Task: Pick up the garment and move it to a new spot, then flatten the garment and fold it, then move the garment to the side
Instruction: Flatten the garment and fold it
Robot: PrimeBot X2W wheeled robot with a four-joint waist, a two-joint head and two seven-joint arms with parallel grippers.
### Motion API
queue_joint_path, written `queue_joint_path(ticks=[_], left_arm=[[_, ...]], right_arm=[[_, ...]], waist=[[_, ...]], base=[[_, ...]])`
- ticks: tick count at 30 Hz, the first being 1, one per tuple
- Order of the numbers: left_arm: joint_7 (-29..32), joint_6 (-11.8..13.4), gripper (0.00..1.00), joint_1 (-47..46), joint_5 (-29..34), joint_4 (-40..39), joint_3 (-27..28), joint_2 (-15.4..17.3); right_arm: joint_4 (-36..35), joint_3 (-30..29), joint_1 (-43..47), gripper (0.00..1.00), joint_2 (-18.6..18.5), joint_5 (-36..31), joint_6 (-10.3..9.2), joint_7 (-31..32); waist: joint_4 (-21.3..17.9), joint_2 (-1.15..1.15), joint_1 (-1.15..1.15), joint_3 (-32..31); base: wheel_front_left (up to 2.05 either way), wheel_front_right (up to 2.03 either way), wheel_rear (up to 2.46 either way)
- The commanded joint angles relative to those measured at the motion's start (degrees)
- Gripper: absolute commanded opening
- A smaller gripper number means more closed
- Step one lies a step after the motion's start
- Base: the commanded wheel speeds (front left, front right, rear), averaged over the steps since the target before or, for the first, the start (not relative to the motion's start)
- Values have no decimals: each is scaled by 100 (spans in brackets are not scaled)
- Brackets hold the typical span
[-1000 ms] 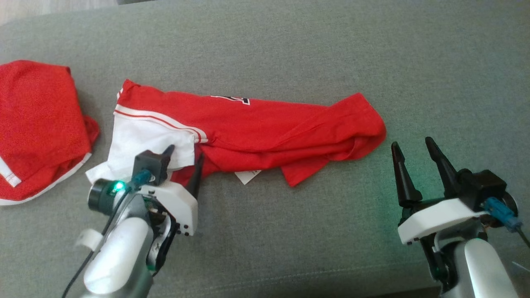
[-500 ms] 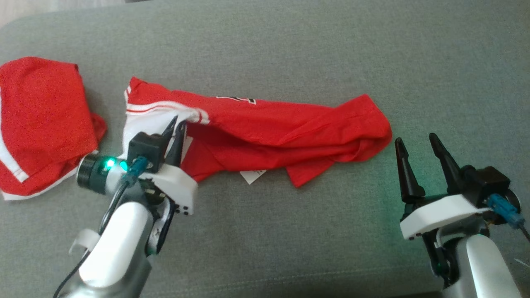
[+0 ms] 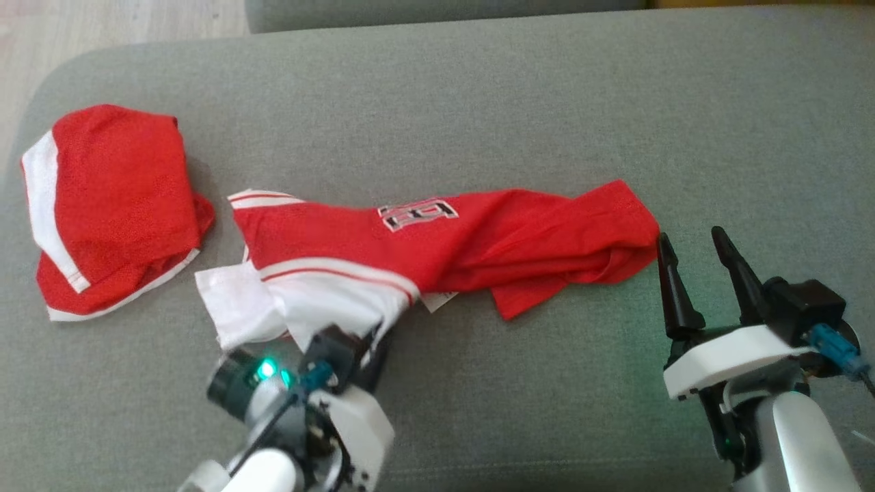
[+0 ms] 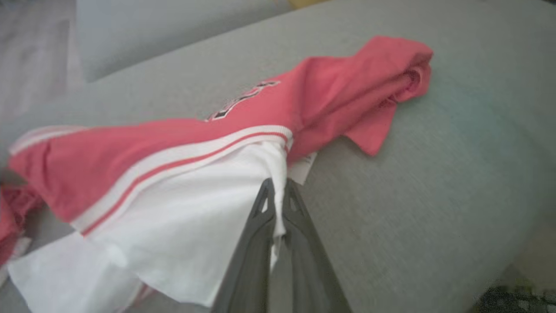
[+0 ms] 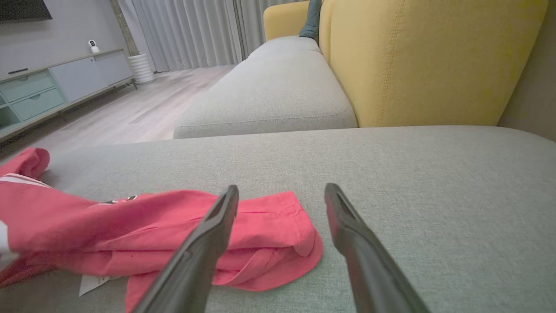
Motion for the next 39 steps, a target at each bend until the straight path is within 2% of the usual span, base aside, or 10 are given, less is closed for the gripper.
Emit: queue_joint_path(ticks=[1,9,10,11,12,19,28,33,39], left_arm=[[91,-35,0,-88,-66,-230,128,123],[380,-218,0,243,-411,175,-85,66],[362,-228,2,244,-442,271,-90,42],[323,-231,38,237,-468,364,-86,13],[245,-222,100,231,-507,438,-62,-35],[-652,-54,100,190,-679,624,246,-282],[-1900,337,100,90,-760,455,945,-285],[-2148,573,100,98,-837,503,1370,-120],[-2316,661,100,141,-977,575,1735,70]], right_arm=[[-173,118,0,100,-13,23,-5,1],[-238,117,96,100,-13,16,-5,74],[-252,113,107,100,-13,15,-5,83],[-264,109,118,100,-13,14,-5,89],[-274,105,130,100,-13,13,-5,95],[-346,67,180,100,-13,-26,-5,132],[-526,21,201,100,-20,-144,-5,198],[-619,12,235,100,-26,-175,-5,235],[-708,-2,287,100,-49,-194,-5,277]], waist=[[10,0,0,-54],[-24,0,0,-99],[-34,0,0,-98],[-44,0,0,-102],[-54,0,0,-107],[-102,0,0,-182],[-50,0,0,-267],[-38,0,0,-318],[-43,0,0,-338]], base=[[0,0,0],[0,0,0],[0,0,0],[0,0,0],[0,0,0],[0,0,0],[0,0,0],[0,0,0],[0,0,0]])
